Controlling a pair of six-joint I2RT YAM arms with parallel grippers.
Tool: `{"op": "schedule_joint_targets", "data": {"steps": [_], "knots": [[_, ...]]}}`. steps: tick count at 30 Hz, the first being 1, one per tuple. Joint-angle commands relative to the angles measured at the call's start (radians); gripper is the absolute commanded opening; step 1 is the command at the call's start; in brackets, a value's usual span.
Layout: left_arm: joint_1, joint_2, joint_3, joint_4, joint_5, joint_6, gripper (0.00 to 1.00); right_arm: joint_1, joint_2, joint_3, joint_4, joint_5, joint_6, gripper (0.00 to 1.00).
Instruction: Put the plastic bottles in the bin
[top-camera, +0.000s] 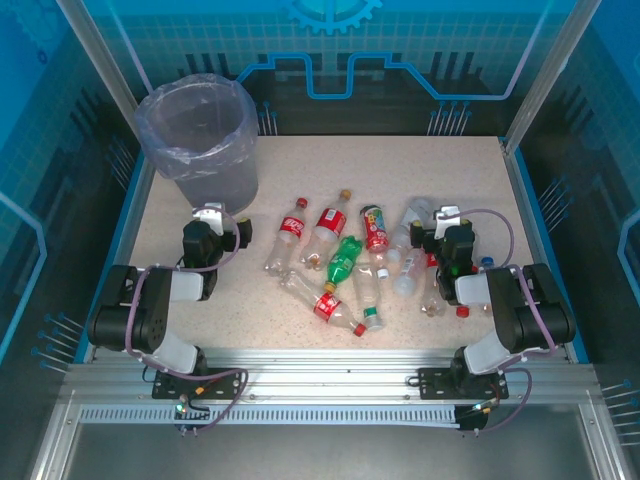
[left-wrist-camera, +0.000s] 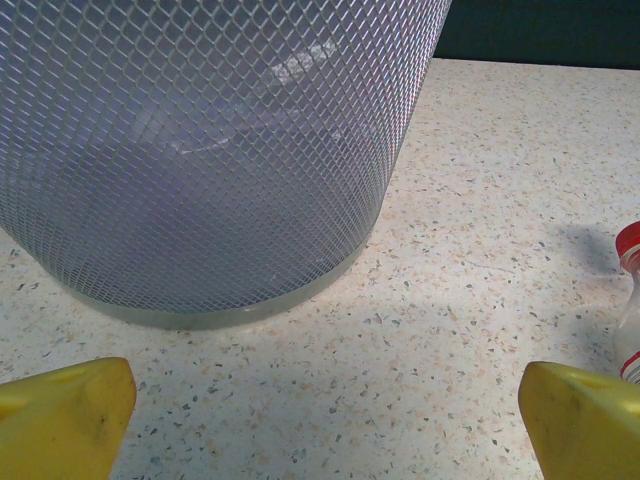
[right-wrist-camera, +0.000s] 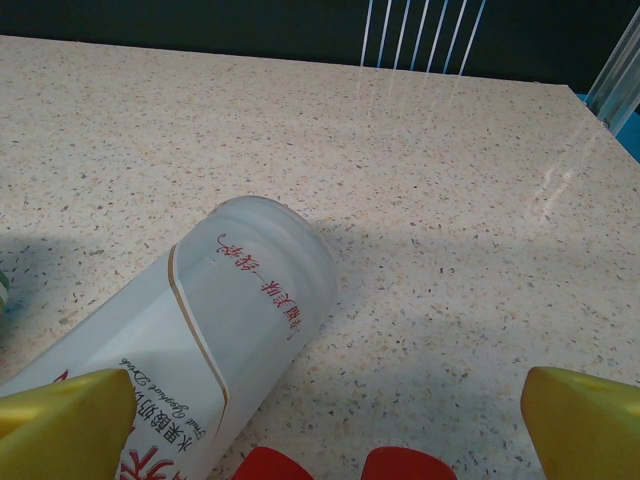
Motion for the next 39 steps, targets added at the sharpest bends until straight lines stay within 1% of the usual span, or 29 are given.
{"op": "schedule_joint_targets", "data": {"steps": [1,17,20,22,23,26,28,30,32,33,35,37,39], "knots": [[-0.005,0.009,-0.012,0.032,-0.007,0.011,0.99,0.000,0.002,0.002,0.033,0.019,0.009,1.00],[0.006,0.009,-0.009,0.025,0.012,0.004,0.99,-0.002,0.001,0.004,0.027,0.012,0.013,1.00],[0.006,-0.024,0.014,-0.038,0.014,0.008,0.99,-0.005,-0.007,0.006,0.020,0.006,0.012,1.00],[0.004,-0.072,0.028,-0.101,0.015,0.009,0.99,-0.008,-0.045,0.030,-0.065,-0.016,0.014,1.00],[0.001,-0.102,0.042,-0.156,0.011,0.011,0.99,-0.006,-0.058,0.035,-0.073,-0.012,0.004,1.00],[-0.014,-0.195,0.095,-0.351,-0.048,0.021,0.99,-0.003,-0.171,0.077,-0.233,0.004,0.007,1.00],[-0.026,-0.263,0.106,-0.434,-0.069,0.005,0.99,-0.005,-0.253,0.122,-0.369,0.008,0.010,1.00],[-0.032,-0.329,0.125,-0.532,-0.074,-0.039,0.99,-0.004,-0.331,0.198,-0.581,0.040,0.034,1.00],[-0.047,-0.399,0.151,-0.650,-0.085,-0.088,0.99,-0.005,-0.392,0.329,-0.912,0.099,0.115,1.00],[-0.058,-0.424,0.162,-0.697,-0.085,-0.106,0.99,-0.007,-0.408,0.391,-1.048,0.123,0.152,1.00],[-0.086,-0.478,0.195,-0.805,-0.086,-0.148,0.99,-0.014,-0.423,0.501,-1.322,0.149,0.227,1.00],[-0.112,-0.513,0.236,-0.904,-0.083,-0.188,0.99,-0.020,-0.415,0.599,-1.538,0.161,0.286,1.00],[-0.132,-0.532,0.275,-0.980,-0.050,-0.270,0.99,-0.025,-0.396,0.665,-1.724,0.166,0.322,1.00]]}}
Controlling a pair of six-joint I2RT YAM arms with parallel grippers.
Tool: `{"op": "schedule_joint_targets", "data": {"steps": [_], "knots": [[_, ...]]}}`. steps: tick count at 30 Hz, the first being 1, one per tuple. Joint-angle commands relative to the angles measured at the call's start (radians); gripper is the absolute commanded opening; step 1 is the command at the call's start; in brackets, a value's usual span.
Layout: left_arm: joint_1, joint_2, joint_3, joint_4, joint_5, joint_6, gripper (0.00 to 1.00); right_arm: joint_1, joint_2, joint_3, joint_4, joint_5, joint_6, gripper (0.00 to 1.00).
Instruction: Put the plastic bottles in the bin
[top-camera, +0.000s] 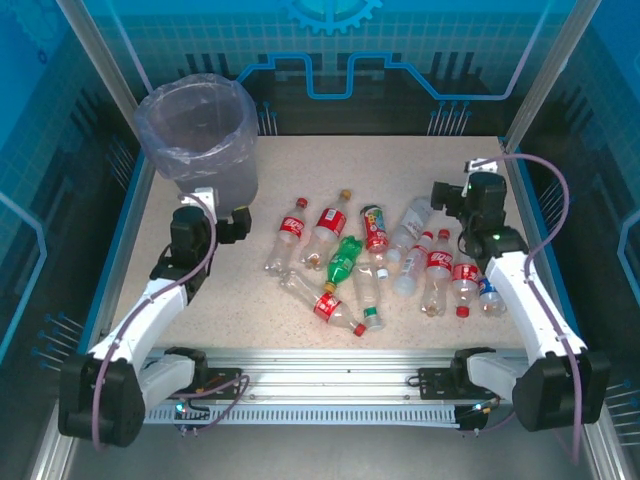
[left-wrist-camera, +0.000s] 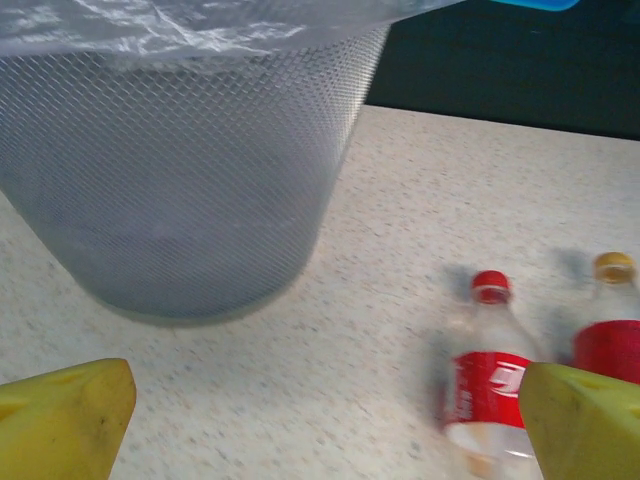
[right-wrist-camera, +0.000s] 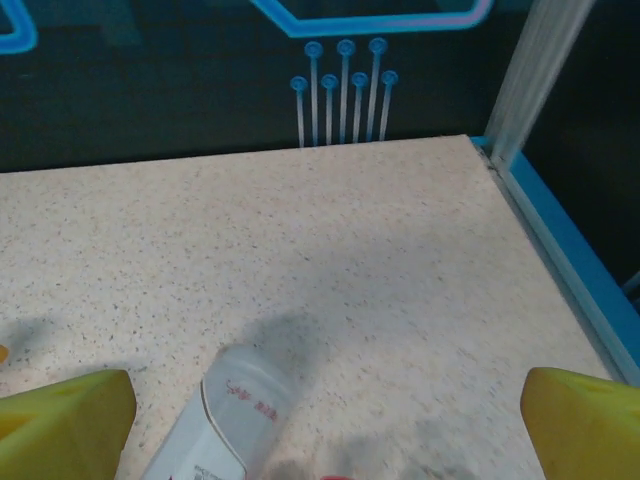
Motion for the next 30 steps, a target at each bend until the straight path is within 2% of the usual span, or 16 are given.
{"op": "schedule_joint_targets", "data": {"steps": [1,4,7,9,12,16,18,21,30], "knots": [[-0.039,-0.035,0.079,-0.238,0.039,-0.163,0.99,-0.021,0.026,0.067,-0.579,0.064,0.123,1.00],[-0.100,-0.015,0.131,-0.293,0.060,-0.223,0.99,-0.083,0.013,0.047,-0.642,0.086,0.107,1.00],[-0.157,0.029,0.187,-0.325,0.085,-0.252,0.99,-0.220,0.007,0.022,-0.638,0.001,0.102,1.00],[-0.190,0.053,0.212,-0.325,0.099,-0.266,0.99,-0.279,0.006,-0.002,-0.599,-0.003,0.116,1.00],[-0.209,0.083,0.224,-0.278,0.142,-0.294,0.99,-0.387,0.051,-0.019,-0.551,-0.083,0.144,0.96],[-0.208,0.153,0.281,-0.281,0.196,-0.282,0.99,-0.433,0.132,-0.056,-0.536,-0.083,0.156,0.91],[-0.209,0.187,0.313,-0.292,0.223,-0.262,0.99,-0.462,0.164,-0.071,-0.519,-0.130,0.170,0.87],[-0.209,0.223,0.343,-0.296,0.252,-0.247,0.99,-0.492,0.192,-0.085,-0.474,-0.147,0.173,0.86],[-0.209,0.213,0.311,-0.259,0.246,-0.272,0.99,-0.551,0.290,-0.089,-0.394,-0.207,0.152,0.82]]}}
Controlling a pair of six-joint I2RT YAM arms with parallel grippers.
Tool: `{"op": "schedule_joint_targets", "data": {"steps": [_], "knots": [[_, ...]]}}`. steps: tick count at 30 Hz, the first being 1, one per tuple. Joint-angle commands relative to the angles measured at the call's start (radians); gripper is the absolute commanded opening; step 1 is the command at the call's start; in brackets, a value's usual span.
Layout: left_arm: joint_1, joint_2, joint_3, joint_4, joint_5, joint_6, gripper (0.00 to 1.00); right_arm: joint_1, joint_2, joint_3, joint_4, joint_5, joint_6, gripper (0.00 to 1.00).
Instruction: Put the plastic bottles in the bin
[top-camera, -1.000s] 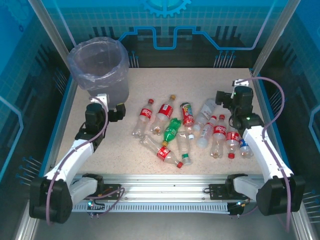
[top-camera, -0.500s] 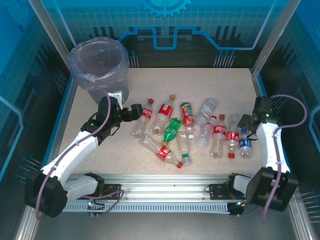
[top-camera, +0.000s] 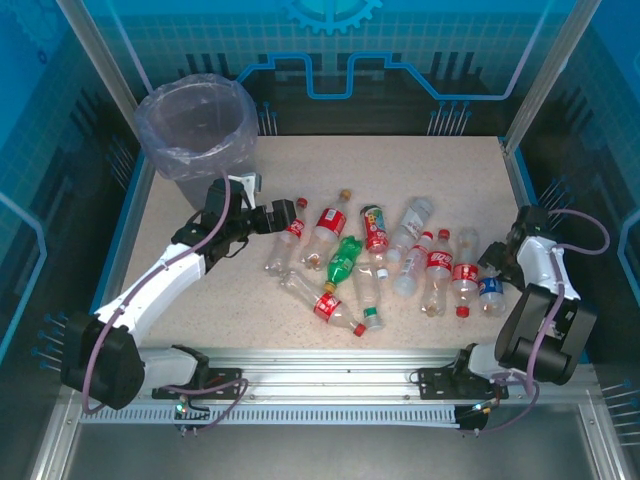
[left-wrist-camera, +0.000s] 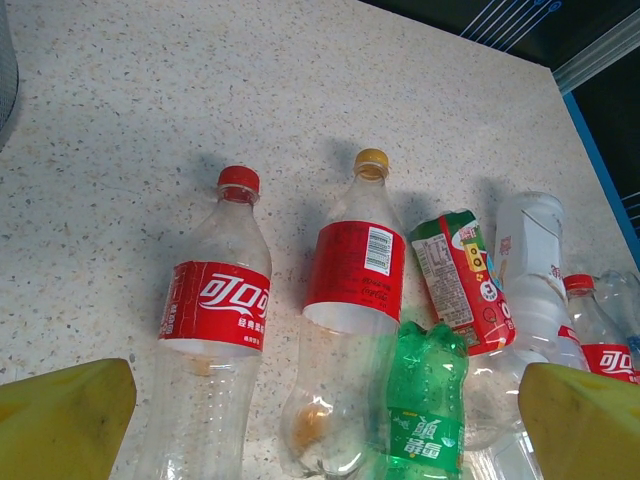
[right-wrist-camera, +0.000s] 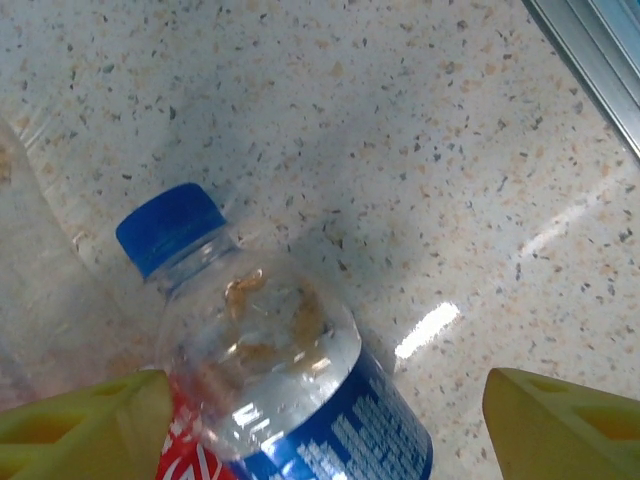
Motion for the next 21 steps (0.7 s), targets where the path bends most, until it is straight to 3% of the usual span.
{"op": "schedule_joint_targets", "data": {"steps": [1,10,15,21], "knots": [[-0.003,-0.010,-0.005,0.016,0.021,-0.009,0.99,-0.031,0.031,-0.011,0.043,-0.057,0.004,0.82],[-0.003,-0.012,-0.011,0.025,0.020,-0.024,0.99,-0.064,0.125,-0.062,0.141,-0.119,0.017,0.86],[-0.003,-0.008,-0.017,0.033,0.015,-0.034,0.99,-0.084,0.156,-0.050,0.160,-0.124,0.015,0.80],[-0.003,0.006,-0.022,0.045,0.025,-0.058,0.99,-0.091,0.116,-0.043,0.147,-0.115,0.007,0.65]]}}
